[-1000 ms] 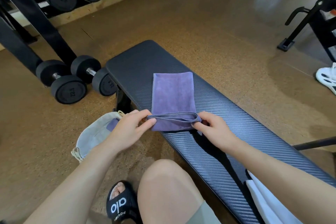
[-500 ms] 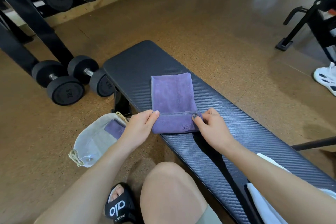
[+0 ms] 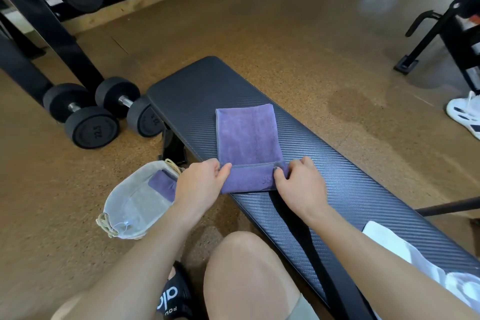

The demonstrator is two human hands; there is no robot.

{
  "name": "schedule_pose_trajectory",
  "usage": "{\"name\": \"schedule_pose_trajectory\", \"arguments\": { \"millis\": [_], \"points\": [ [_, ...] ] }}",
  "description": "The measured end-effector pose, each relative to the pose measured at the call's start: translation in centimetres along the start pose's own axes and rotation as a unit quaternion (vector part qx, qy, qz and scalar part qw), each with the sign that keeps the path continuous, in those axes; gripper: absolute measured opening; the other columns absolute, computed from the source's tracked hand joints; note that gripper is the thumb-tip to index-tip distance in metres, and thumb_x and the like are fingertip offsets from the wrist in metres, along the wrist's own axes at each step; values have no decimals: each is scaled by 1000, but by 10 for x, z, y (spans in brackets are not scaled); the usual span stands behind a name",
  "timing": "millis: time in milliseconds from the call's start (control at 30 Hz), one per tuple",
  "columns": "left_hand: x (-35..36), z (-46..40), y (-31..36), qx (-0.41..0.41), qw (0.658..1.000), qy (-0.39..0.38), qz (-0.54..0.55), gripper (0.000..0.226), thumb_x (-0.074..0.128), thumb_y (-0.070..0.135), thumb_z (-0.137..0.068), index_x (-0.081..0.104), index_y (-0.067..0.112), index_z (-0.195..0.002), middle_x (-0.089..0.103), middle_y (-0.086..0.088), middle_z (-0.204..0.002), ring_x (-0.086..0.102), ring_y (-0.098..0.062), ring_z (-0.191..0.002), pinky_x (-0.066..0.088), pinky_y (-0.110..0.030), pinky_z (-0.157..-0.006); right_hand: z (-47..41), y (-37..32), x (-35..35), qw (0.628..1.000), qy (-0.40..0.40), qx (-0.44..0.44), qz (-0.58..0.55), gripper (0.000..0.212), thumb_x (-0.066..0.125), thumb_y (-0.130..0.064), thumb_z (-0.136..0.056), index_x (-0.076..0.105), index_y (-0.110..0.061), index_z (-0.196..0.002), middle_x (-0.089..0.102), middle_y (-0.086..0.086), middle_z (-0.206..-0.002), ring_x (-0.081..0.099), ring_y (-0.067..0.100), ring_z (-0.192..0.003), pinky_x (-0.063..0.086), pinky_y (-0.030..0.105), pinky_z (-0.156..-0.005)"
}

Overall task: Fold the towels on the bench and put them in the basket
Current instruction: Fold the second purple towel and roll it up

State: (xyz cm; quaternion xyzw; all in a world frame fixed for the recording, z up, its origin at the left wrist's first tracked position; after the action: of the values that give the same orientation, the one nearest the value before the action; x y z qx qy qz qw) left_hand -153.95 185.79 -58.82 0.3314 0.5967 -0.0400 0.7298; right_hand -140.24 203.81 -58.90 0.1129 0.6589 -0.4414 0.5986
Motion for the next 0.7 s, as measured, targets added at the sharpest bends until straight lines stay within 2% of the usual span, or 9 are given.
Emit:
{"name": "schedule_pose_trajectory", "arguments": {
  "millis": [67,133,233,300,400,467,533,633,700],
  "points": [
    [-5,0,4,38,996,55,-64,38,59,46,-95,41,17,-78,56,-3,-75,56,-29,-70,44,-42,-61,3,-1,-1,998,50,-36,-27,27,58,-39,-92,43,-16,-92,48,4,-96,50,28,-80,43,39,-68],
    [-7,-1,11,132,975,100,-150,30,70,31,-88,46,15,-86,54,-6,-83,54,-31,-73,43,-42,-61,6,-4,-3,987,101,-123,-26,23,63,-25,-89,42,-16,-95,45,5,-96,46,27,-78,38,38,-64],
    [2,0,21,290,934,76,-193,28,75,7,-75,52,15,-87,50,-7,-87,51,-32,-74,42,-43,-62,5,-9,-2,952,138,-264,66,11,61,-9,-86,56,-14,-94,49,7,-94,45,30,-79,37,39,-65],
    [8,4,20,341,922,47,-177,25,74,5,-74,55,15,-88,52,-6,-89,54,-30,-78,44,-40,-66,1,-8,1,929,117,-326,129,8,56,-11,-89,61,-16,-92,57,3,-94,50,30,-85,39,41,-72],
    [2,14,16,337,935,25,-107,8,54,19,-93,59,15,-97,56,-2,-99,57,-24,-92,47,-36,-81,-3,0,0,922,71,-355,138,17,48,-19,-93,64,-18,-97,63,-4,-97,54,27,-92,41,39,-80],
    [-5,19,13,326,942,2,-76,22,51,34,-94,59,16,-104,57,2,-107,55,-20,-99,45,-34,-89,-2,3,-5,926,48,-359,111,20,49,-23,-93,65,-17,-103,63,-5,-103,54,25,-96,42,37,-84],
    [-9,24,14,329,941,-5,-78,34,60,40,-85,60,17,-109,58,3,-115,55,-19,-105,44,-34,-96,1,5,-10,925,19,-366,97,27,53,-30,-90,64,-16,-111,61,-4,-113,55,24,-104,42,37,-91],
    [-8,25,13,319,943,-16,-90,43,63,29,-72,60,17,-113,59,2,-119,55,-21,-110,42,-34,-100,2,9,-16,917,-27,-382,113,47,59,-40,-83,60,-16,-123,57,-3,-128,53,21,-118,40,37,-102],
    [-7,22,10,309,945,-29,-103,49,60,17,-65,58,17,-114,58,3,-120,55,-22,-111,45,-36,-97,-1,10,-19,912,-46,-389,117,50,60,-42,-80,58,-18,-125,55,-4,-129,52,20,-119,40,37,-103]
  ]
}}
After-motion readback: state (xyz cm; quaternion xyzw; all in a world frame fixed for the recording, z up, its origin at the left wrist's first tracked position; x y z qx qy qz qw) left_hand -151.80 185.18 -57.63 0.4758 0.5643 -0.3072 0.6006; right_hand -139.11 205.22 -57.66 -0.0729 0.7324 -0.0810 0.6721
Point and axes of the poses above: each hand's wrist, its own z-axis away from the middle knuckle, its own x-axis out of the palm, y = z × x, the point moved 3 cm from there along -z, towards the middle knuckle
